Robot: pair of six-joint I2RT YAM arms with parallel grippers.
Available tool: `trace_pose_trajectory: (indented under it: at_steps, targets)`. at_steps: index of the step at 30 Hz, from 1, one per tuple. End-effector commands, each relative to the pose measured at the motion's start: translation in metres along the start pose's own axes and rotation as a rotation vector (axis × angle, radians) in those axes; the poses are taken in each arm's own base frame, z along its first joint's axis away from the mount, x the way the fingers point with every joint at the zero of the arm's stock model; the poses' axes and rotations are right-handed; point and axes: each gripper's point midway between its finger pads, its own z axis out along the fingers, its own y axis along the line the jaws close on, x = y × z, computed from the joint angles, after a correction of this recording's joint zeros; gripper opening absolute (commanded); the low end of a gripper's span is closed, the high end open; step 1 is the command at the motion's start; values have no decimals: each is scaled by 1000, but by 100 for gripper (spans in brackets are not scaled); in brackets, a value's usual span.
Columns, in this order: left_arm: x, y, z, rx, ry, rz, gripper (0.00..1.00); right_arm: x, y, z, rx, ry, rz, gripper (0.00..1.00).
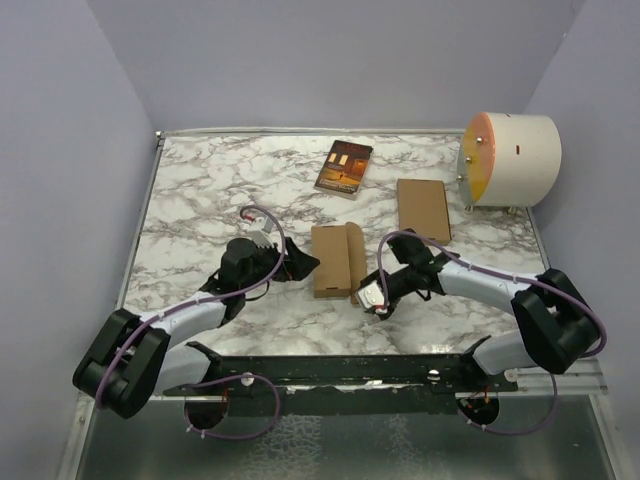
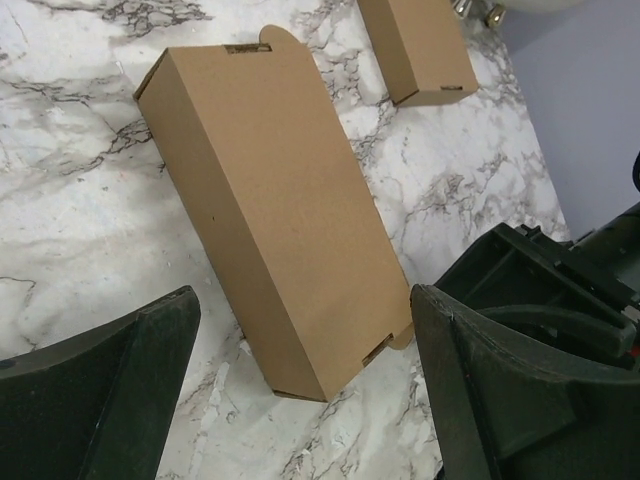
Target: Fold the paper box
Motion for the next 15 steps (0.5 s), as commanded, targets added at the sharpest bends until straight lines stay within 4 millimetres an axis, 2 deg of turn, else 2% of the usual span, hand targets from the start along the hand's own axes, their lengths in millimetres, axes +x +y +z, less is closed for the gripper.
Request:
trace_pose_trajectory:
  at_steps: [1,7,15]
  targets:
    - [-4,-1,13,-44,-27,41,89,15,-6,6,19,86,-58,49]
    - [9,7,24,-110,18,67,87,18,-7,11,21,108,-59,38]
    - [22,17,30,-148,65,68,81,14,-5,21,6,114,-69,31]
